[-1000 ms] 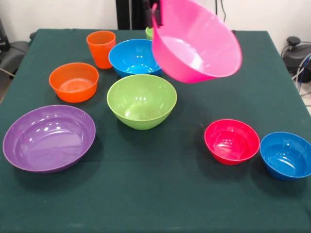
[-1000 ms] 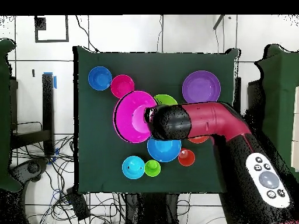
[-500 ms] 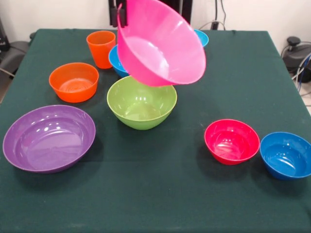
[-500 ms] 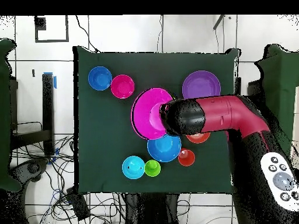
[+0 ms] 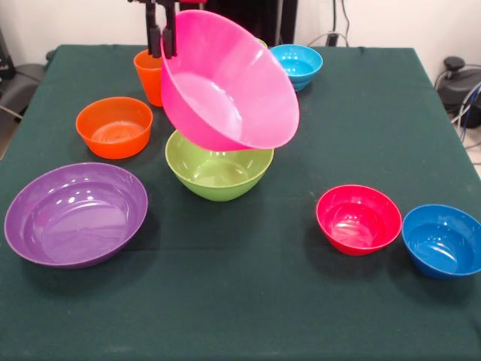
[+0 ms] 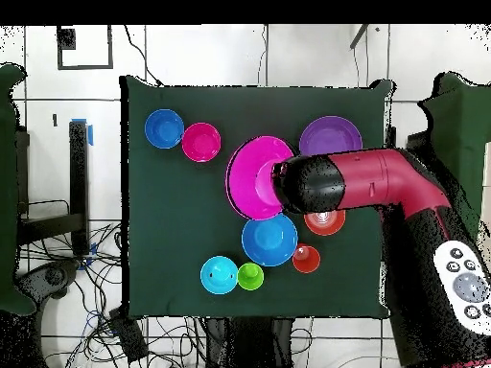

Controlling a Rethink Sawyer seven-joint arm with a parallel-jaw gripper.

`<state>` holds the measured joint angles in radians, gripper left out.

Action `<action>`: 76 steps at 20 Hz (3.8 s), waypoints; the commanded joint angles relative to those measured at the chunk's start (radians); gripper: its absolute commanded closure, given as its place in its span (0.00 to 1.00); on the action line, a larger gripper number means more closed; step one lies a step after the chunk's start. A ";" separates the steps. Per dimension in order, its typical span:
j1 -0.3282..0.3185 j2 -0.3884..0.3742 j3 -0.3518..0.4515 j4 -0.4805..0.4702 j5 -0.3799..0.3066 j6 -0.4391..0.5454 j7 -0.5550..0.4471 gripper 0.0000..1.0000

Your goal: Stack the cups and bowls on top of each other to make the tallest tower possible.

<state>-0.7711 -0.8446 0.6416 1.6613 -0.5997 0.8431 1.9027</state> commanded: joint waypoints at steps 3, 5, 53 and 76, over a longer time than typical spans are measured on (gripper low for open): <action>-0.008 0.074 0.056 -0.056 -0.085 0.075 -0.361 1.00; -0.018 0.111 0.067 -0.079 -0.083 0.078 -0.383 1.00; -0.037 0.179 0.070 -0.131 -0.124 0.044 -0.456 1.00; -0.032 0.166 0.074 -0.120 -0.134 0.033 -0.454 1.00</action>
<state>-0.8311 -0.6862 0.6891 1.5694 -0.6583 0.8431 1.7301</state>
